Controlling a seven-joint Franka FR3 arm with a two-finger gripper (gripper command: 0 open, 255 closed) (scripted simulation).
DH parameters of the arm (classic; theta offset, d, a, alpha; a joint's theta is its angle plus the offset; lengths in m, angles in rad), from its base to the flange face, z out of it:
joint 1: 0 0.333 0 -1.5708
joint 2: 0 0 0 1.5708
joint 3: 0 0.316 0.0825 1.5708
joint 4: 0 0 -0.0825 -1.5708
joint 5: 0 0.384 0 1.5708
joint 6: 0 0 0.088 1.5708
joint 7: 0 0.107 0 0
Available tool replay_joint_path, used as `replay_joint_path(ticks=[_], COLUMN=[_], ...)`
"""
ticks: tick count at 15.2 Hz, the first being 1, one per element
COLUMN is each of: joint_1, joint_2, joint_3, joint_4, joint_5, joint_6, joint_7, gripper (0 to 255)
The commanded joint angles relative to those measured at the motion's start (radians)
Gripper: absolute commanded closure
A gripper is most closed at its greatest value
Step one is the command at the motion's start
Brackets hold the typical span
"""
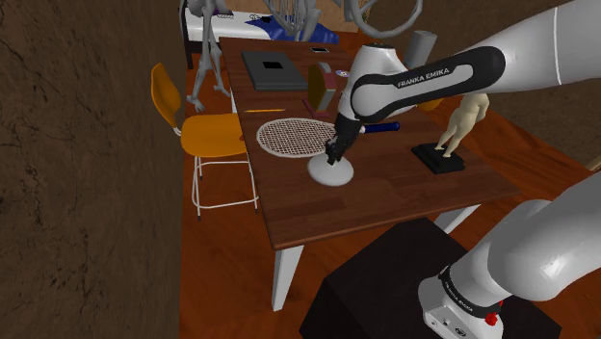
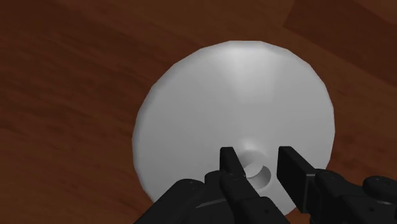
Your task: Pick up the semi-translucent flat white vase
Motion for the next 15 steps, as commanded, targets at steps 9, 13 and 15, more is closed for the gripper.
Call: replay_joint_path(ticks=[9, 13, 15], joint_1=[-0.002, -0.002, -0.002], joint_2=[-0.064, -0.084, -0.085], joint_3=[-0.002, -0.003, -0.003], joint_4=[0.074, 0.111, 0.112], joint_5=[-0.006, -0.008, -0.008], joint_6=[-0.139, -0.195, -0.197], joint_7=[0.009, 0.012, 0.012], gripper=[255, 255, 255])
